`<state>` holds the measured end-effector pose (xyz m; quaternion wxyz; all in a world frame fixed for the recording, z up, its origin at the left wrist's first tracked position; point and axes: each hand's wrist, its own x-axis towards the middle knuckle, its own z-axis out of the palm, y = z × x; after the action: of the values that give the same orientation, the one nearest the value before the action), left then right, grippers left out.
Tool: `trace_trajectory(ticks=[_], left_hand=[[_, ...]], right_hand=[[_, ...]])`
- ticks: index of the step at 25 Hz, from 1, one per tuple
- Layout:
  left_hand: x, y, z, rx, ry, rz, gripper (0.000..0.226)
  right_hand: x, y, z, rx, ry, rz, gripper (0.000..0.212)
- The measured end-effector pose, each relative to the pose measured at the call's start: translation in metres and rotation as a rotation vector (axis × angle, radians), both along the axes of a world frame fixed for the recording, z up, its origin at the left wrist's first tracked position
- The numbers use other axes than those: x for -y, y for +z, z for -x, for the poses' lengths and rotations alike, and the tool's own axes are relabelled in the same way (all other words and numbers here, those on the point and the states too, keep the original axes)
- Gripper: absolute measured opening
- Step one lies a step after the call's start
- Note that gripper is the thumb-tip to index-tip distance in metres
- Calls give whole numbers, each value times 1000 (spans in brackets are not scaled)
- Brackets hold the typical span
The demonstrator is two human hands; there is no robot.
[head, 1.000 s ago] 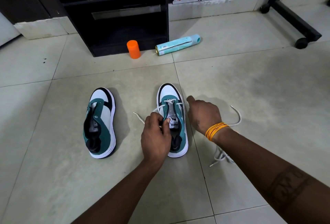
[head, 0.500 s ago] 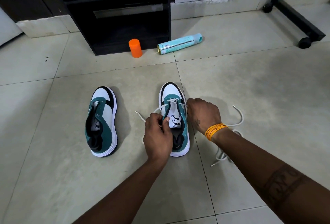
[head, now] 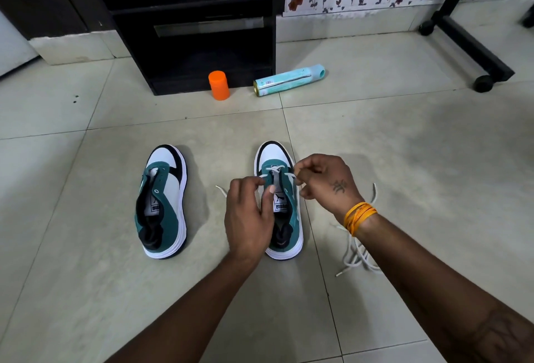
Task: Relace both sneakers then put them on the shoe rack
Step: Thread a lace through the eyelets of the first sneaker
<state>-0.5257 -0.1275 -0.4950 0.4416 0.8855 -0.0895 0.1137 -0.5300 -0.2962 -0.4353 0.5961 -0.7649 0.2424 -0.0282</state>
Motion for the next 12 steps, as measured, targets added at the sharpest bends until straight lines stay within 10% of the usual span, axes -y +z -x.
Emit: trace_trajectory(ticks=[6, 12], left_hand=[[27, 44, -33, 42, -313, -276, 18], [13, 55, -42, -86, -249, 97, 20]], right_hand=[[-17, 26, 7, 35, -10, -183, 10], [-14, 24, 11, 53, 152, -56, 20]])
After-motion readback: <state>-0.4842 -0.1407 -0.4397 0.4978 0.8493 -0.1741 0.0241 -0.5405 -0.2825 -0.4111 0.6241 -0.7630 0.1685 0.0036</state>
